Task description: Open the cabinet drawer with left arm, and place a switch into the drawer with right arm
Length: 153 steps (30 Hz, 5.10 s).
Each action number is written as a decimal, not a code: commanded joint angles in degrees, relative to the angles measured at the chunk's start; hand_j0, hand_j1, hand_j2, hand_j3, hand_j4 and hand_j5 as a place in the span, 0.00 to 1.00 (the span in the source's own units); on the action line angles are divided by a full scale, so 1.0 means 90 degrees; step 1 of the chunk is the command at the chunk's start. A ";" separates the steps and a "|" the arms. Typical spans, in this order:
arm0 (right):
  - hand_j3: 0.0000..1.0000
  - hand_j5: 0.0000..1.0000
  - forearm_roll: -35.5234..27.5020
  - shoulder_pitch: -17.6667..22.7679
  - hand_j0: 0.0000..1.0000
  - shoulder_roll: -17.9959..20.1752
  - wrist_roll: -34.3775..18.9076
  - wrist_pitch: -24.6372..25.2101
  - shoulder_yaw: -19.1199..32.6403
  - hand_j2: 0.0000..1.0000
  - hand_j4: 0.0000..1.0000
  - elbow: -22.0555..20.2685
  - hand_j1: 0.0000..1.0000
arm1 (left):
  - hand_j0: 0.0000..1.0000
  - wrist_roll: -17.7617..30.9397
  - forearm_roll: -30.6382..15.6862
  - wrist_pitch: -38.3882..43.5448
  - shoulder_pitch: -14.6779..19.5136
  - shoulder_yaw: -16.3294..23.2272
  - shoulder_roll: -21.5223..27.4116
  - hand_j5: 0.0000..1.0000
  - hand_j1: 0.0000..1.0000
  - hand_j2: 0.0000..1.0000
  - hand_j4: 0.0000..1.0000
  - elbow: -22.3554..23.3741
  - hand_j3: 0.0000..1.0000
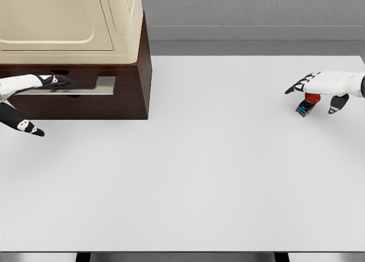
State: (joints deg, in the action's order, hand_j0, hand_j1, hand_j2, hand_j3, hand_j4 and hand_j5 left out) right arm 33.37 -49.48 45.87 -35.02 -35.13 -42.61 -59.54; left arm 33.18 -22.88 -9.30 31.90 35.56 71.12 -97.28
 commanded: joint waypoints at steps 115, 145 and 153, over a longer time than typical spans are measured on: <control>0.82 0.82 0.0081 -0.0166 0.82 -0.0272 0.0002 0.0014 -0.0354 0.82 0.82 0.0336 0.82 | 0.77 0.0202 -0.0876 -0.2365 -0.0215 0.1273 0.1678 0.77 0.77 0.77 0.77 -0.0412 0.77; 0.80 0.80 0.0130 -0.0225 0.80 -0.0282 0.0002 0.0014 -0.0354 0.80 0.80 0.0404 0.80 | 0.79 0.0202 -0.1335 -0.2855 -0.0215 0.1391 0.2157 0.79 0.79 0.79 0.79 -0.0412 0.79; 0.78 0.78 0.0179 -0.0225 0.78 -0.0282 0.0002 0.0014 -0.0354 0.78 0.78 0.0492 0.78 | 0.80 0.0202 -0.1559 -0.2855 -0.0205 0.1400 0.2381 0.80 0.80 0.80 0.80 -0.0412 0.80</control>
State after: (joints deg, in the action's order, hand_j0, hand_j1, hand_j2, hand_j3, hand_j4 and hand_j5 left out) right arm 35.01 -51.50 43.29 -35.01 -35.13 -45.90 -55.45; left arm 35.32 -35.62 -35.47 30.06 48.18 92.04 -101.03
